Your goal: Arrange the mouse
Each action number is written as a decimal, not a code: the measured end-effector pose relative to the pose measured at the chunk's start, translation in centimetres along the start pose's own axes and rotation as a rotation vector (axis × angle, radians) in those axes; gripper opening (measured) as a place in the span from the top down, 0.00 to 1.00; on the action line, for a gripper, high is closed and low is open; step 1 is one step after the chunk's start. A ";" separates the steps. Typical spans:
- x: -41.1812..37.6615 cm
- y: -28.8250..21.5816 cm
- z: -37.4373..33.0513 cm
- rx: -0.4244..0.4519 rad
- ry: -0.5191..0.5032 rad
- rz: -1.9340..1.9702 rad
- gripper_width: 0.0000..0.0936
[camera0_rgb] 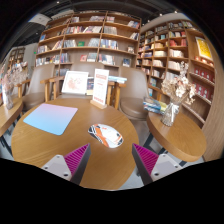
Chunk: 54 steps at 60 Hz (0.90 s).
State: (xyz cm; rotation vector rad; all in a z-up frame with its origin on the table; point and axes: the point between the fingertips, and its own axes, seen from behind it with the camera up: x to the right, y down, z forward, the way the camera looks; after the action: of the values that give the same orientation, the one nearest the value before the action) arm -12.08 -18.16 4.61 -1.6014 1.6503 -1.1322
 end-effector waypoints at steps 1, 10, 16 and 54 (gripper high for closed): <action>0.1 0.1 0.4 -0.006 0.000 0.000 0.09; 0.1 0.4 3.4 -0.044 -0.025 0.001 0.09; 0.3 0.5 5.7 -0.063 -0.028 -0.007 0.09; 1.3 -1.6 14.5 -0.145 -0.020 0.009 0.09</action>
State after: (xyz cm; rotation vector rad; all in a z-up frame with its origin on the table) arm 1.02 -21.94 -0.76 -1.6873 1.7596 -1.0090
